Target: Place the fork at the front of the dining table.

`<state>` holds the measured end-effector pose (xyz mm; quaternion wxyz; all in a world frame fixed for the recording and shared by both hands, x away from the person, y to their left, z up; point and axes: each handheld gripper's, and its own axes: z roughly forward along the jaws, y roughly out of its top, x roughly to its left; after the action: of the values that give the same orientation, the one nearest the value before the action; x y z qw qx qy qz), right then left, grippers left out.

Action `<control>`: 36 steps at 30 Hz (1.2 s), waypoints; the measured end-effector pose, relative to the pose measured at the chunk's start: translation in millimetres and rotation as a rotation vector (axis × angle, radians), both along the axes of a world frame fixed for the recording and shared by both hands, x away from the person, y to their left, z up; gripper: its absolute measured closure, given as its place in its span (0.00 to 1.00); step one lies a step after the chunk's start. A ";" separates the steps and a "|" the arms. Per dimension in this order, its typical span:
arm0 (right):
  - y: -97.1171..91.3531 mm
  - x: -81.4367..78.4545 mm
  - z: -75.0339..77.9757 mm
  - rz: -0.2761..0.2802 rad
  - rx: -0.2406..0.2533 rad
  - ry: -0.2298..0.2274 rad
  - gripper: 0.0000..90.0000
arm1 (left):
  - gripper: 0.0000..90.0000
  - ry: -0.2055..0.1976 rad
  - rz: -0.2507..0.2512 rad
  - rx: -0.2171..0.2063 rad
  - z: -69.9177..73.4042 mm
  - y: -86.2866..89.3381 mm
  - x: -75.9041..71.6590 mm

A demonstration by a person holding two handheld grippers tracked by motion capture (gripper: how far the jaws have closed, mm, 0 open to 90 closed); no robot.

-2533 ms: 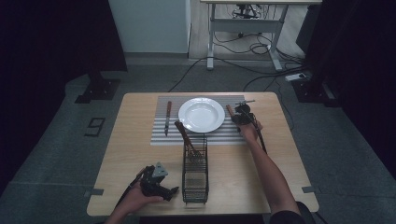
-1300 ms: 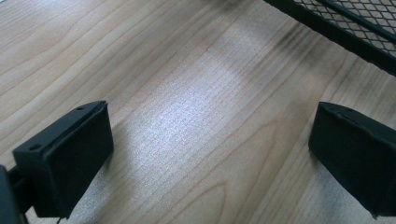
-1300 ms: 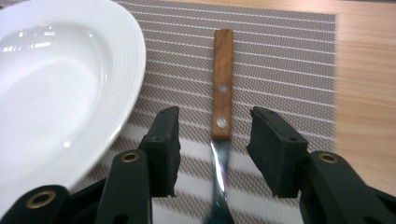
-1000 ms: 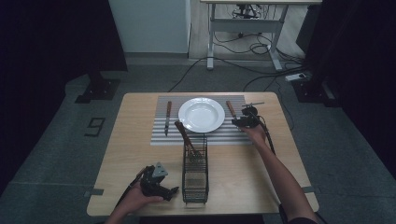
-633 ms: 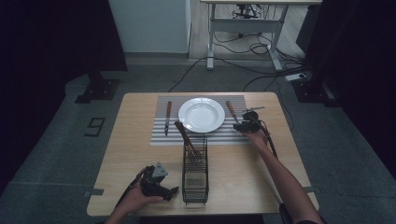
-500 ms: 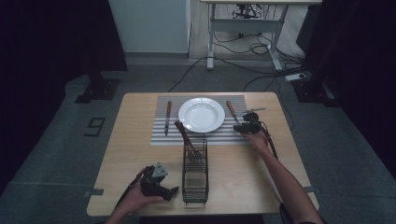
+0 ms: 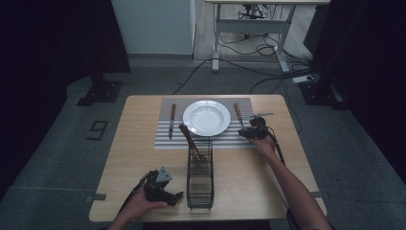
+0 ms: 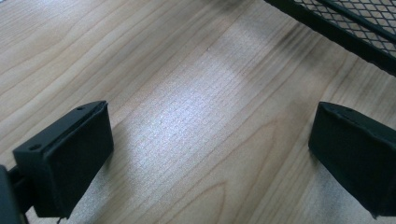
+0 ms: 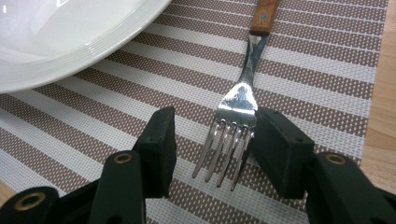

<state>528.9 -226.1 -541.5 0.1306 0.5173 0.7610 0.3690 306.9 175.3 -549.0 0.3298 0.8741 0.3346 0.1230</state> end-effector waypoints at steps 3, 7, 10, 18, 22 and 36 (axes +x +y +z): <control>1.6 -1.4 0.0 0.008 -0.004 -0.002 0.54 | 0.00 0.000 0.000 0.000 0.0 0.0 -0.1; 2.7 -1.9 -0.3 0.006 -0.003 -0.005 0.54 | 0.00 0.000 0.001 0.000 0.0 -0.1 -0.2; 2.4 -2.3 -0.4 0.012 -0.005 -0.005 0.54 | 0.00 0.000 0.001 0.000 0.0 -0.1 -0.3; 3.0 -3.2 -0.5 0.016 0.000 -0.006 0.53 | 0.00 0.000 0.001 0.000 0.0 -0.1 -0.5; 0.7 -5.4 5.5 0.002 0.003 -0.025 0.49 | 0.00 0.000 0.000 -0.001 -0.1 -0.1 -0.7; 1.3 -69.8 48.1 0.102 0.087 -0.135 0.44 | 0.00 0.000 0.000 -0.001 0.0 -0.1 -0.6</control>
<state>459.1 -224.9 -493.4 0.1399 0.4570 0.7591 0.4420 306.3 175.2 -549.0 0.3300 0.8740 0.3348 0.1227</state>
